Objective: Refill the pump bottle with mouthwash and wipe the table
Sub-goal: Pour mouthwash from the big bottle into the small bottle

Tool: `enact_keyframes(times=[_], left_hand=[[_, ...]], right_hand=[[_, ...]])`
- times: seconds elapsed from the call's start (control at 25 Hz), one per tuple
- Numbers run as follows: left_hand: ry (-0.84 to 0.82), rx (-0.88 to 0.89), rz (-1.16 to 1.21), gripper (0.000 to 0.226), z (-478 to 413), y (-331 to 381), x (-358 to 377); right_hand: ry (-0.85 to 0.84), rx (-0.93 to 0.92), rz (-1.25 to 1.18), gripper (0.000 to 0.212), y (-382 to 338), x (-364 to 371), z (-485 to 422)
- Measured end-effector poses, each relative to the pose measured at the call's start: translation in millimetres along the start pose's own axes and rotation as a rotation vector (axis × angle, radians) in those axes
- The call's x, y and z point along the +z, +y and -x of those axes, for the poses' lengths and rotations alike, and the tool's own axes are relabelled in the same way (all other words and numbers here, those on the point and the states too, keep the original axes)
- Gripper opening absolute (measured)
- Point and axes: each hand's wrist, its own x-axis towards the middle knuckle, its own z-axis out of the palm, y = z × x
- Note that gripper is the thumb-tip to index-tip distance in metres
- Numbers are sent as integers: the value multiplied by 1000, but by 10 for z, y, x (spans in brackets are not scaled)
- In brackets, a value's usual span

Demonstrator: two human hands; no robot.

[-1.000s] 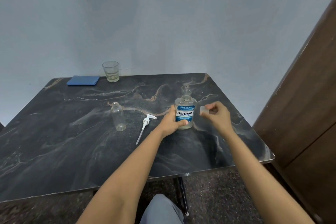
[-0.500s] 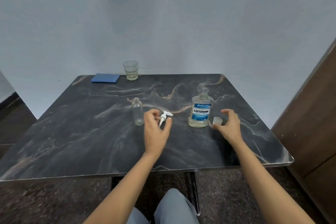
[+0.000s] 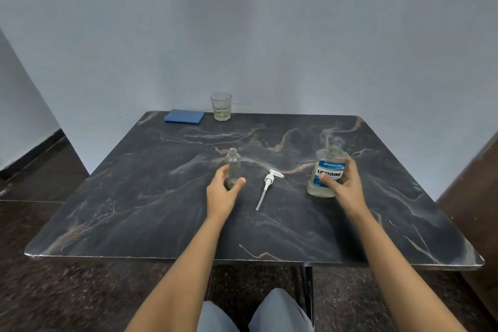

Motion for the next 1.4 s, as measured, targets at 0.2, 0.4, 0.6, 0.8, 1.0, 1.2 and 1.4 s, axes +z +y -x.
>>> enact_keyframes(times=[0.2,0.4,0.6,0.8,1.0,1.2,1.4], left_hand=[[33,-22,39,46,-28,-59,32],[6,-30,47,43,-46,-62,40],[0,-35,49,45,-39,-41,39],[-7,-43,51,45,-25,-13,31],[-12,-46,28,46,-33,-19,34],[-27,-43,-30,48,-46,-20,42],[-25,-36,-53,49,-60,-52,50]], right_hand=[[55,-47,61,50,-47,189,-49],[-75,-177,318,57,-272,532,-117],[-282,-266,479,94,-443,815,-243],[-387,-403,740,88,-464,935,-296],[-392,-452,983,82,-522,1028,-349],[-379,-441,1011,84,-522,1065,-359],[-374,-465,1072,83,-585,1063,-363]])
